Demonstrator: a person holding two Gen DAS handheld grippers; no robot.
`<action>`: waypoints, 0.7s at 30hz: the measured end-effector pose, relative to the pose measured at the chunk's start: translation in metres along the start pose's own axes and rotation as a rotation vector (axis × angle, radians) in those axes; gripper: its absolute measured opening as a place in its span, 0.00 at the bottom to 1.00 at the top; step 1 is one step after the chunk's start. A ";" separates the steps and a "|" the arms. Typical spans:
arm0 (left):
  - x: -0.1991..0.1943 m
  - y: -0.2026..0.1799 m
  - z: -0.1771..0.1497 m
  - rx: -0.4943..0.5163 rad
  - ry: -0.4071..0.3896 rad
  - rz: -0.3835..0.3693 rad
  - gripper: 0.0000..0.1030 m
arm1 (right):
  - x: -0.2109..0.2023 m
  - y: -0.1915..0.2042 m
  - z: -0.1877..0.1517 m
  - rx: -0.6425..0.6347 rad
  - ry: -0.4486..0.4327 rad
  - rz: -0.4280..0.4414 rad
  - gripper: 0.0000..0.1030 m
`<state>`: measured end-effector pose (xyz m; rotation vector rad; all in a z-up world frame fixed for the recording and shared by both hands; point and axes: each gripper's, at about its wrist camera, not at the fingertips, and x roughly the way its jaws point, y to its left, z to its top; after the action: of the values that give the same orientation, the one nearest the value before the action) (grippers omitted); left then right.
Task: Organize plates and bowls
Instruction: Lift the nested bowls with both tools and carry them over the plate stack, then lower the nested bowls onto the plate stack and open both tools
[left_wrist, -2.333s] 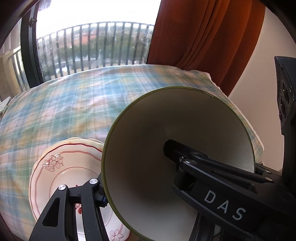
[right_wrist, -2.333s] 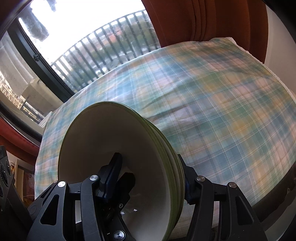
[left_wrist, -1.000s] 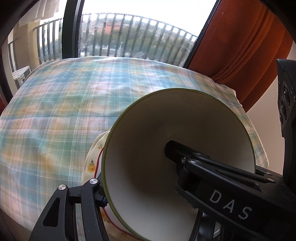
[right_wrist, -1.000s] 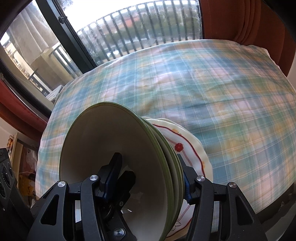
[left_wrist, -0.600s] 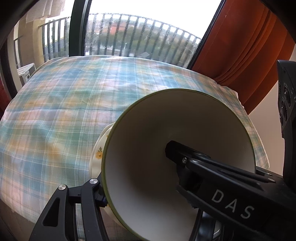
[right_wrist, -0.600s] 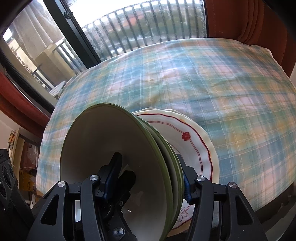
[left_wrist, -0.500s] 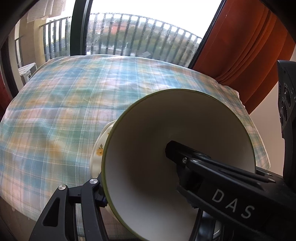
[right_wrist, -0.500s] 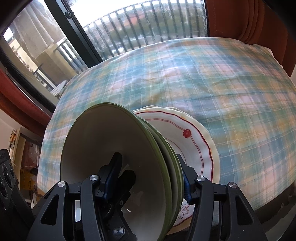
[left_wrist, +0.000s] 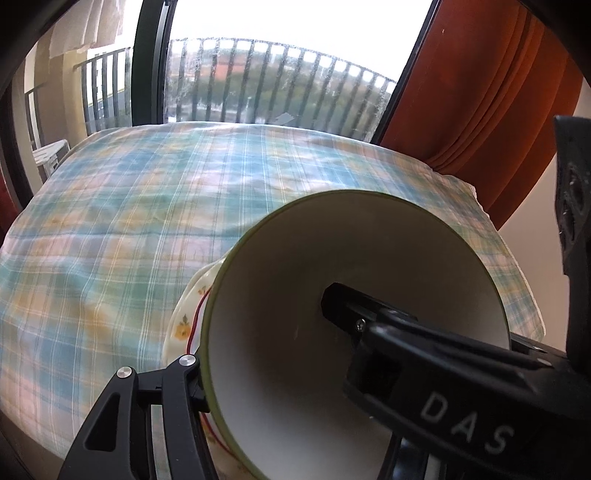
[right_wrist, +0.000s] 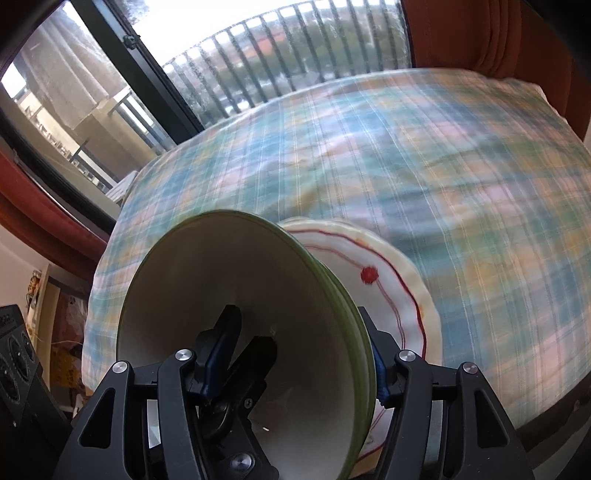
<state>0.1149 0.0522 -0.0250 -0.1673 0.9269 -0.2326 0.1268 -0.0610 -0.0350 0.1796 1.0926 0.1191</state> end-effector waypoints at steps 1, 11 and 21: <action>0.000 -0.001 0.001 0.003 -0.003 0.004 0.62 | -0.001 0.001 0.001 -0.014 -0.012 -0.002 0.65; -0.019 -0.004 0.000 0.009 -0.090 0.092 0.66 | -0.018 -0.001 0.000 -0.060 -0.106 0.020 0.69; -0.063 -0.017 -0.010 0.045 -0.281 0.187 0.70 | -0.070 -0.014 -0.013 -0.091 -0.311 0.031 0.74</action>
<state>0.0685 0.0523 0.0216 -0.0685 0.6523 -0.0543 0.0830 -0.0869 0.0173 0.1280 0.7730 0.1625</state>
